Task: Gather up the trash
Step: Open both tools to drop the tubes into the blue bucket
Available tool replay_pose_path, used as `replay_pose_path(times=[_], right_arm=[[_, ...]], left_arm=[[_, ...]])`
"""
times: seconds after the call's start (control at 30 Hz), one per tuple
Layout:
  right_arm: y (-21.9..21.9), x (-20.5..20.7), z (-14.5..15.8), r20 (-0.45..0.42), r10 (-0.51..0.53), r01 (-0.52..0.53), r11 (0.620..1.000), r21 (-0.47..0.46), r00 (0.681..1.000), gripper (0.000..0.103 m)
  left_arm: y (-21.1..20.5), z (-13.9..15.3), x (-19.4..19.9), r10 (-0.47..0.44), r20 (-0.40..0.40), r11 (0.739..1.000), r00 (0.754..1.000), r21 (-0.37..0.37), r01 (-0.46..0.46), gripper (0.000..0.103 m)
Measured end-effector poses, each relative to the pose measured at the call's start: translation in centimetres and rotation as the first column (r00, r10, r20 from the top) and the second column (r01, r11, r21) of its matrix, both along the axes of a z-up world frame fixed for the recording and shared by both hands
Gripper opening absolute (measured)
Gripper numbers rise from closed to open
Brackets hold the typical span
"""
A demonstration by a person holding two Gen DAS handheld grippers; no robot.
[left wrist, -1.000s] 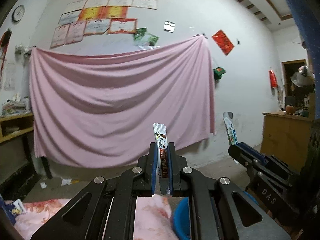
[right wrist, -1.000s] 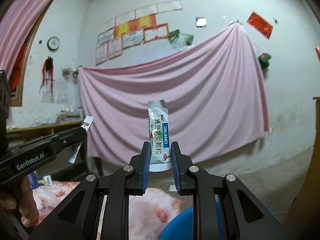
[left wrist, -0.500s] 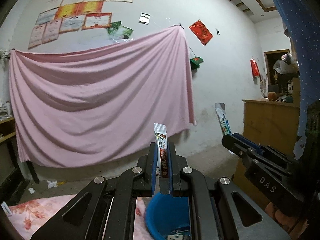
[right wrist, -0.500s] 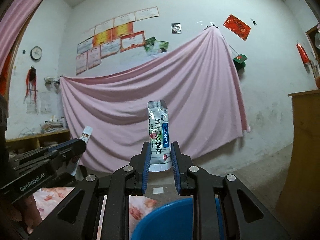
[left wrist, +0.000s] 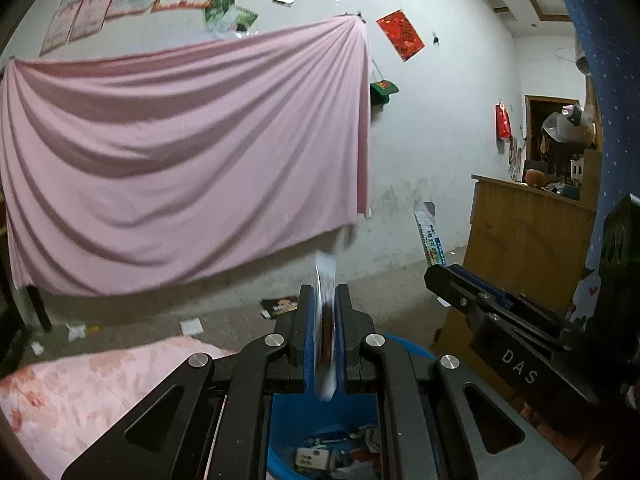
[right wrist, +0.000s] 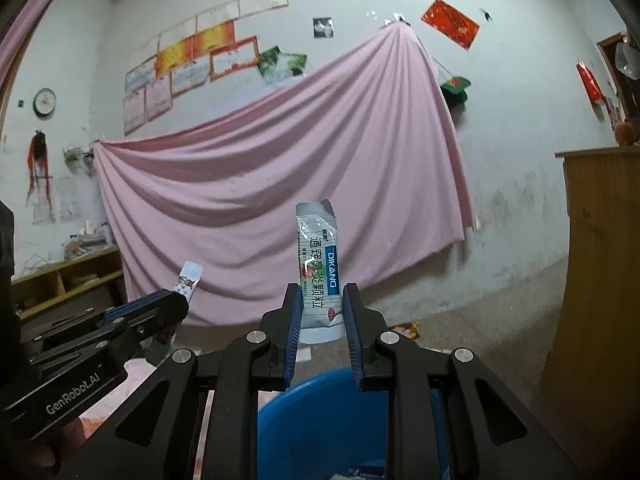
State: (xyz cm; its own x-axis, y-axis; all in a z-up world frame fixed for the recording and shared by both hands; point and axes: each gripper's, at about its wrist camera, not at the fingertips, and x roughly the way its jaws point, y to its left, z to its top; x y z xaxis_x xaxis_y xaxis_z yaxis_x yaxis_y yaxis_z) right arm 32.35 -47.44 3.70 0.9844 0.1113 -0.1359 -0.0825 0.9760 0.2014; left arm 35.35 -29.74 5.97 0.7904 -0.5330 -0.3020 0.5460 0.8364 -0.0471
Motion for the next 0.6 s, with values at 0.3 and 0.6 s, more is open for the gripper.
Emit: replay_pose_path(times=[0.3, 0.6], right_arm=[[-0.3, 0.8, -0.6, -0.057, 0.001, -0.001, 1.000, 0.006, 0.998, 0.020], [-0.5, 1.0, -0.8, -0.073, 0.003, -0.003, 1.000, 0.007, 0.997, 0.026]], left_arm=[[0.5, 0.3, 2.1, 0.005, -0.100, 0.999, 0.995, -0.033, -0.009, 0.008], [1.1, 0.4, 1.7, 0.015, -0.101, 0.999, 0.995, -0.031, -0.018, 0.008]])
